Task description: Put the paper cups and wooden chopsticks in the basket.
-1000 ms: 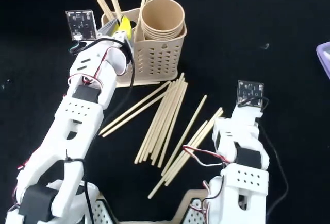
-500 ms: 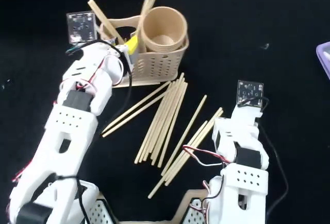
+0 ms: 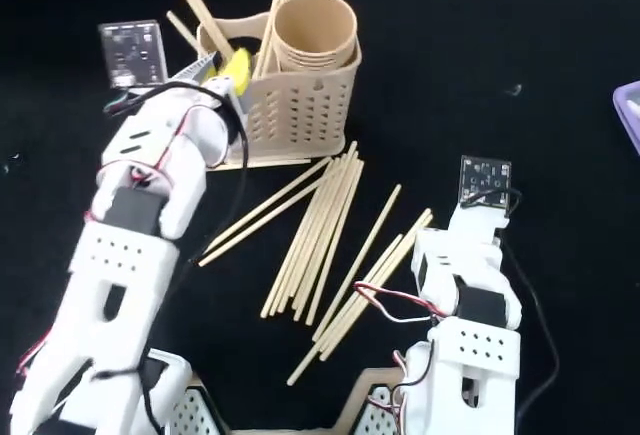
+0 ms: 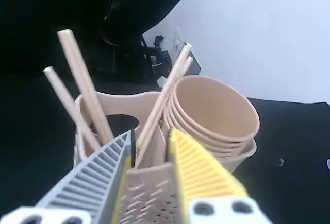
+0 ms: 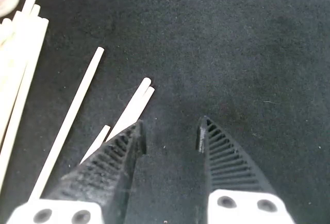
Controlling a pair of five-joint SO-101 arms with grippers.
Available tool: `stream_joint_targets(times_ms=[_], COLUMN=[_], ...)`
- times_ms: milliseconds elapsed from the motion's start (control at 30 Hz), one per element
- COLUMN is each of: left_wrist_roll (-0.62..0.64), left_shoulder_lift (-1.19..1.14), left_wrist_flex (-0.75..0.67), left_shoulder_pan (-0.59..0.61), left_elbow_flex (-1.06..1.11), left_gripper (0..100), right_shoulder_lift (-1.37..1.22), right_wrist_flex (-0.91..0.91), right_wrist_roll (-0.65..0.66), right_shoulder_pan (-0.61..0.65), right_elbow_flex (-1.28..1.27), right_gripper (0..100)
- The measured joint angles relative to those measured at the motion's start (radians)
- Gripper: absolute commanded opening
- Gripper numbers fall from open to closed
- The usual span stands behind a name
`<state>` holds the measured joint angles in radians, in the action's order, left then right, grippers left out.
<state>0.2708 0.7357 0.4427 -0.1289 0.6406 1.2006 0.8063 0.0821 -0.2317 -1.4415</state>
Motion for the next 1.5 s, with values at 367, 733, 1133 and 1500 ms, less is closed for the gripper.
stream_joint_targets(times_ms=[367, 733, 1133, 1500], left_wrist_roll=[-0.554, -0.827, -1.022, -1.059], left_shoulder_lift=[0.275, -0.077, -0.735, -1.039], left_wrist_flex=[0.638, 0.520, 0.436, 0.436], left_shoulder_pan=[0.098, 0.382, 0.437, 0.436], left_elbow_flex=[0.077, 0.227, -0.172, -0.488], left_gripper=[25, 26, 26, 26], right_shoulder_lift=[0.000, 0.000, 0.000, 0.000], right_wrist_flex=[0.000, 0.000, 0.000, 0.000], right_wrist_roll=[0.000, 0.000, 0.000, 0.000], right_shoulder_pan=[0.000, 0.000, 0.000, 0.000], right_elbow_flex=[0.000, 0.000, 0.000, 0.000], right_gripper=[18.0, 18.0, 18.0, 18.0])
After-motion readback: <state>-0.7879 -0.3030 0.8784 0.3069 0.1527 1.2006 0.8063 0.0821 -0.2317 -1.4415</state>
